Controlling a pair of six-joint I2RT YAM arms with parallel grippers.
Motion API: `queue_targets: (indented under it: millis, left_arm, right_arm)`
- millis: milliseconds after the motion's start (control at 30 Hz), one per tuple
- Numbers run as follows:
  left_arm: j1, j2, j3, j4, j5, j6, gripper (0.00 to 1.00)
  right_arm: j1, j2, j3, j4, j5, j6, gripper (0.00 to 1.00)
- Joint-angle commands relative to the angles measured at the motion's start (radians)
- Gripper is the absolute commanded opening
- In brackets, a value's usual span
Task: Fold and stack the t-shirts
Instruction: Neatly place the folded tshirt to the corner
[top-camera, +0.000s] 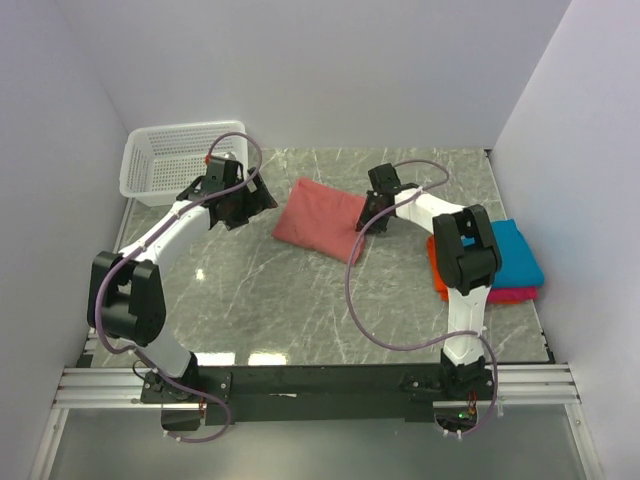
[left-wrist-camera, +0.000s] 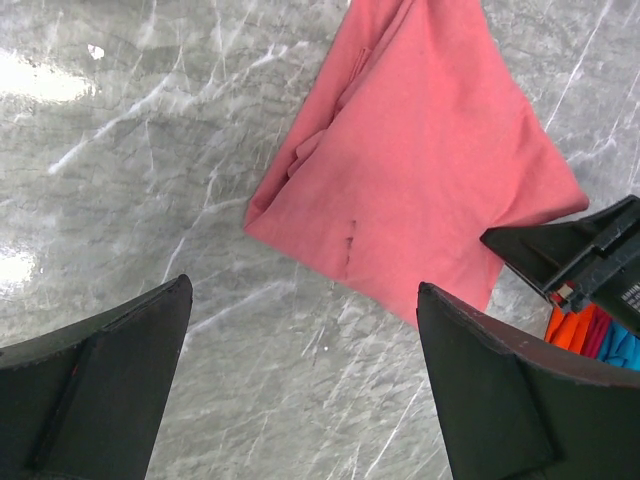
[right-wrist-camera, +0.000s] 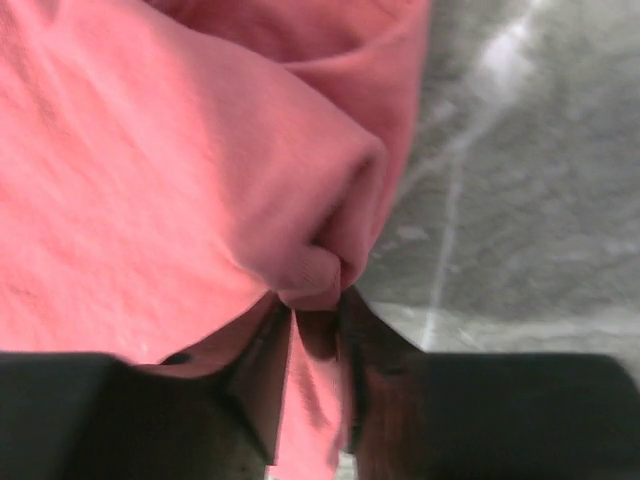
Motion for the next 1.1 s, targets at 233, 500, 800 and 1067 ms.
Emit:
queue_targets:
  millis: [233, 500, 800, 1067]
  left_arm:
    - [-0.004, -0.075, -0.005, 0.002, -0.057, -0.011, 0.99]
    - [-0.004, -0.103, -0.025, 0.008, -0.063, -0.011, 0.99]
    - [-0.004, -0.130, -0.043, 0.021, -0.060, -0.007, 0.99]
    - [-0.004, -0.141, -0.052, 0.038, -0.042, 0.001, 0.99]
  right_arm:
    - [0.074, 0.072, 0.167, -0.168, 0.230, -0.141, 0.00]
    - [0.104, -0.094, 0.192, -0.335, 0.603, -0.261, 0.00]
    - [0.104, -0.350, 0.017, -0.474, 0.647, -0.362, 0.00]
    - [0.097, -0.565, -0.099, -0.599, 0.672, -0.491, 0.00]
